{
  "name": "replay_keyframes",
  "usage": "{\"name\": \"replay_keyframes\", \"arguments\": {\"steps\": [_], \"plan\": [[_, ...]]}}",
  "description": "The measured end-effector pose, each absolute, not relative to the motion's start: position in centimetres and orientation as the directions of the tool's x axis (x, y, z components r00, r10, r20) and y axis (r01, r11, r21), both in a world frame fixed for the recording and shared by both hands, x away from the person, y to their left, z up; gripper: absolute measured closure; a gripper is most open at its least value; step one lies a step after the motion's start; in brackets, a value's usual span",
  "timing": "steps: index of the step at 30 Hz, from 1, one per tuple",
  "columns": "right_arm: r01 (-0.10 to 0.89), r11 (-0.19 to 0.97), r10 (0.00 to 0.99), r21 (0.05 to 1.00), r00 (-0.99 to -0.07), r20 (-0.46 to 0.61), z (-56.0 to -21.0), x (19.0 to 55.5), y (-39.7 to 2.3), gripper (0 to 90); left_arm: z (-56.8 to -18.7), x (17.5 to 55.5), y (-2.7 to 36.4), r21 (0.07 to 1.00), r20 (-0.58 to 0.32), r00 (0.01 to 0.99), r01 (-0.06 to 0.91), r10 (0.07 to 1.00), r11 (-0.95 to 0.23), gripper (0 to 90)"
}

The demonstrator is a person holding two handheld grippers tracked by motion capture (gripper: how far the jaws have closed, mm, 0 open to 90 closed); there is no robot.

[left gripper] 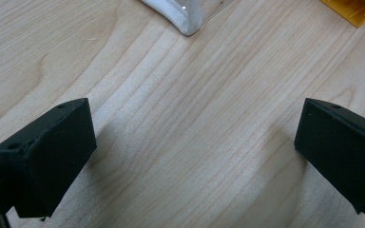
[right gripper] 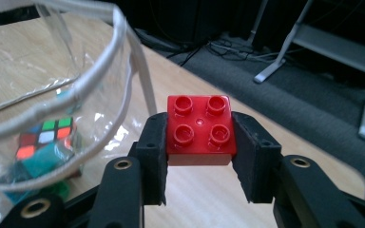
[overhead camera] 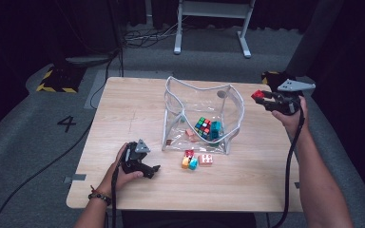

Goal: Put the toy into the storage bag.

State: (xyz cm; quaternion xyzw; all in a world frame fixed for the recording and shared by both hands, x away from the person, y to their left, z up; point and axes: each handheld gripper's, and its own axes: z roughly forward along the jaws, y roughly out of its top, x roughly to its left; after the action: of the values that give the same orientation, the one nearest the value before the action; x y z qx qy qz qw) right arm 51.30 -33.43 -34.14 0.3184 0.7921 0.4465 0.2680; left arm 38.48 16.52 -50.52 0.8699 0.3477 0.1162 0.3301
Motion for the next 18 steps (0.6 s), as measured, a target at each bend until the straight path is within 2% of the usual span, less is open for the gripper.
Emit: {"name": "replay_keyframes", "arguments": {"steps": [9, 18], "plan": [[0.194, 0.417, 0.707, 0.888, -0.684, -0.182, -29.9, 51.3, -32.2, 59.6, -50.5, 38.5, 16.5, 0.655, -0.028, 0.731, 0.528, 0.682, -0.54, 0.1], [0.15, 0.437, 0.64, 0.887, -0.745, -0.189, -28.0, 51.0, -29.7, 59.5, -50.5, 38.5, 16.5, 0.655, -0.027, 0.731, 0.528, 0.682, -0.54, 0.1]]}}
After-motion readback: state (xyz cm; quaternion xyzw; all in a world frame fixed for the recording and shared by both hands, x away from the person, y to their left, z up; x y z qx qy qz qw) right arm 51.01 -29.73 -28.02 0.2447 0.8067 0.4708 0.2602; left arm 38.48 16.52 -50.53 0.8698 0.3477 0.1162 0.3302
